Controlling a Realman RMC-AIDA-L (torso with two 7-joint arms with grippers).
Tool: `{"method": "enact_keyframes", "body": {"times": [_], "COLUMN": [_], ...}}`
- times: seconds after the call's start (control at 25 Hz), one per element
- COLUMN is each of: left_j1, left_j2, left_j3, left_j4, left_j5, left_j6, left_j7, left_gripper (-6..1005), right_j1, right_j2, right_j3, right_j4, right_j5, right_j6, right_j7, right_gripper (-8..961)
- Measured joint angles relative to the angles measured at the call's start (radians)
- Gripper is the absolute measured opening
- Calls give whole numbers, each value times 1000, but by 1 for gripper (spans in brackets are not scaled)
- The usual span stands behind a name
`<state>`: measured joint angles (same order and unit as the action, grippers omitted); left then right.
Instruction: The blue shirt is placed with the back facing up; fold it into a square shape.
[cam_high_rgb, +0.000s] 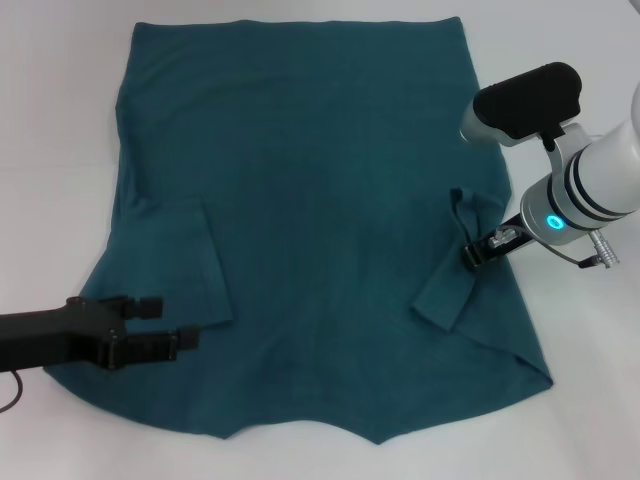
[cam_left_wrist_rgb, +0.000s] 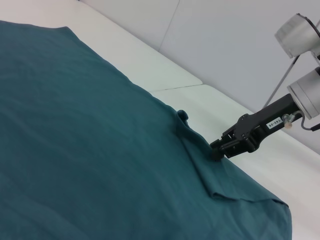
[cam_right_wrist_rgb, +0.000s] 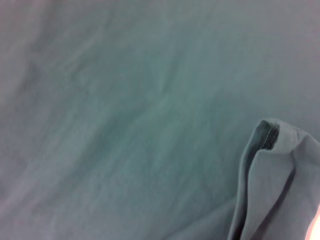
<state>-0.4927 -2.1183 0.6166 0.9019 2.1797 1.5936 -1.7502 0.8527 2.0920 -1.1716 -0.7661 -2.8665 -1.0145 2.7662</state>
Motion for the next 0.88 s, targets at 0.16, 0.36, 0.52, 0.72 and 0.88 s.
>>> {"method": "enact_keyframes", "body": {"times": [0.16, 0.36, 0.52, 0.72, 0.88], "left_j1": [-2, -3, -3, -3, -3], "left_j2": [0, 0, 0, 0, 0], "left_j3": [0, 0, 0, 0, 0], "left_j4": [0, 0, 0, 0, 0], "left_j5": [0, 0, 0, 0, 0], "left_j6": [-2, -4, -5, -6, -6], "left_j7": [0, 0, 0, 0, 0], "left_gripper": [864, 865, 865, 865, 865], "right_j1": [-1, -1, 1, 16, 30], "right_j2": [0, 0, -2, 0, 1], "right_j3": [3, 5, 7, 6, 3], "right_j4": [1, 2, 2, 2, 13], "right_j5": [0, 24, 51, 62, 77], "right_j6": [1, 10, 35, 76, 117], "right_j7": [0, -4, -14, -16, -16], "right_gripper": [260, 71, 0, 1, 2]}}
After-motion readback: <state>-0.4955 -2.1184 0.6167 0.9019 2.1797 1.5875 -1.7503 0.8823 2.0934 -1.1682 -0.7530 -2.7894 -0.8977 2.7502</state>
